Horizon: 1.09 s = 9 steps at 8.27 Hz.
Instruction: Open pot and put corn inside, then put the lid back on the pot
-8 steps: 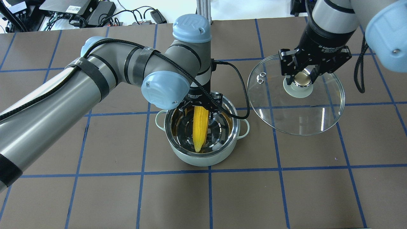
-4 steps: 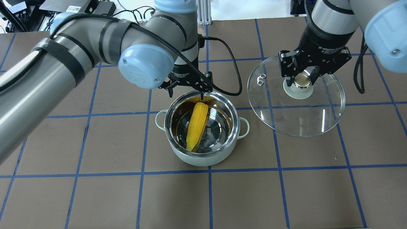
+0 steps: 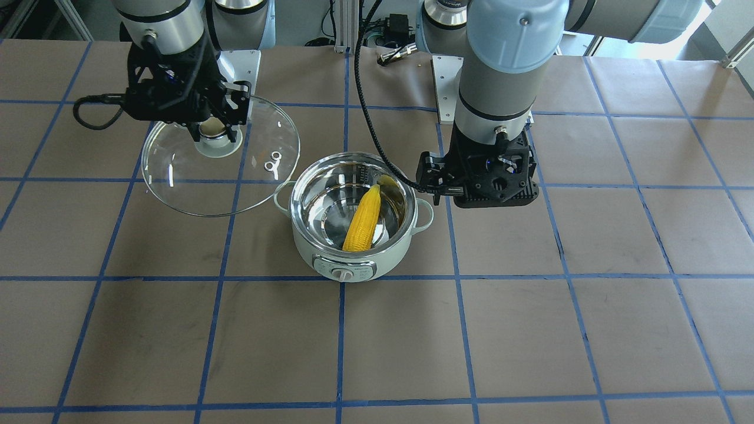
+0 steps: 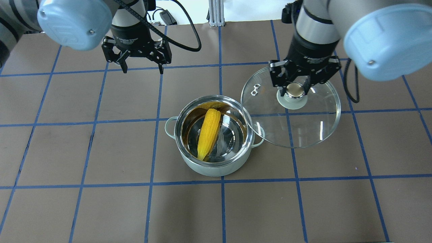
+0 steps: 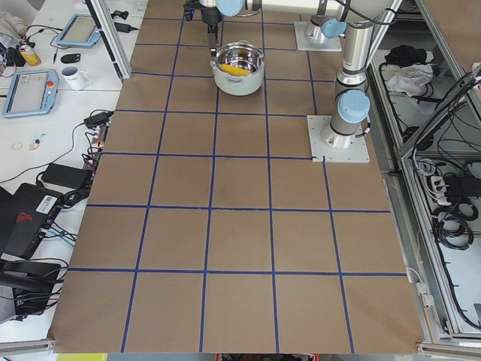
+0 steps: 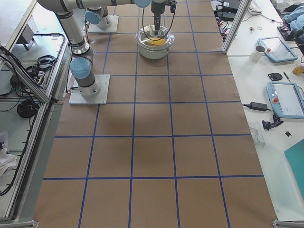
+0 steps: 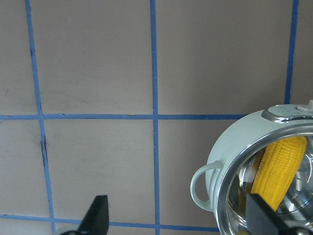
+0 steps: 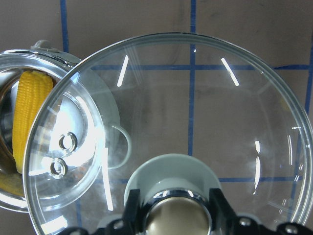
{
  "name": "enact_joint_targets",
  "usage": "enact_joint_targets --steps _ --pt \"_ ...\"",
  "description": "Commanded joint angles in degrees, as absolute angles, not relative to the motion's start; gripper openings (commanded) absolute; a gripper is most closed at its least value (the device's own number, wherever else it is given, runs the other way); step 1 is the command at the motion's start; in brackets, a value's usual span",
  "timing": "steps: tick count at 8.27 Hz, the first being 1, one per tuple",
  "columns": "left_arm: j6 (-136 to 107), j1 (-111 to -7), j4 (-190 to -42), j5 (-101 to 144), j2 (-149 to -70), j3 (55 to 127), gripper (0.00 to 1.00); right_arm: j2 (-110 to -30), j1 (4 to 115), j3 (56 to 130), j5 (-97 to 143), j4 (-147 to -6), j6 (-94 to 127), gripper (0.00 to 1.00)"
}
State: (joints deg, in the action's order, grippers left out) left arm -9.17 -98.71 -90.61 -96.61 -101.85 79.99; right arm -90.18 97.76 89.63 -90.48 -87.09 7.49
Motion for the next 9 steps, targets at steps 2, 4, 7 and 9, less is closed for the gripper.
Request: enact_joint_targets --steps 2,4,7,9 --pt "-5.55 -92.4 -92.72 -97.64 -97.93 80.06 1.0 -77.29 113.17 82.89 -90.26 -93.57 26.42 0.21" --pt "-3.34 -89.3 -93.34 -97.73 -96.15 80.42 1.0 -75.16 114.43 83.23 -87.82 -96.57 29.69 0.2" --pt "-3.78 -89.3 -93.52 -96.77 -96.15 80.25 1.0 -72.87 117.33 84.37 -87.63 -98.17 31.29 0.19" --pt "-5.01 -89.38 -93.34 -91.01 -96.33 80.42 1.0 -72.51 117.33 87.43 -87.63 -102.27 31.29 0.18"
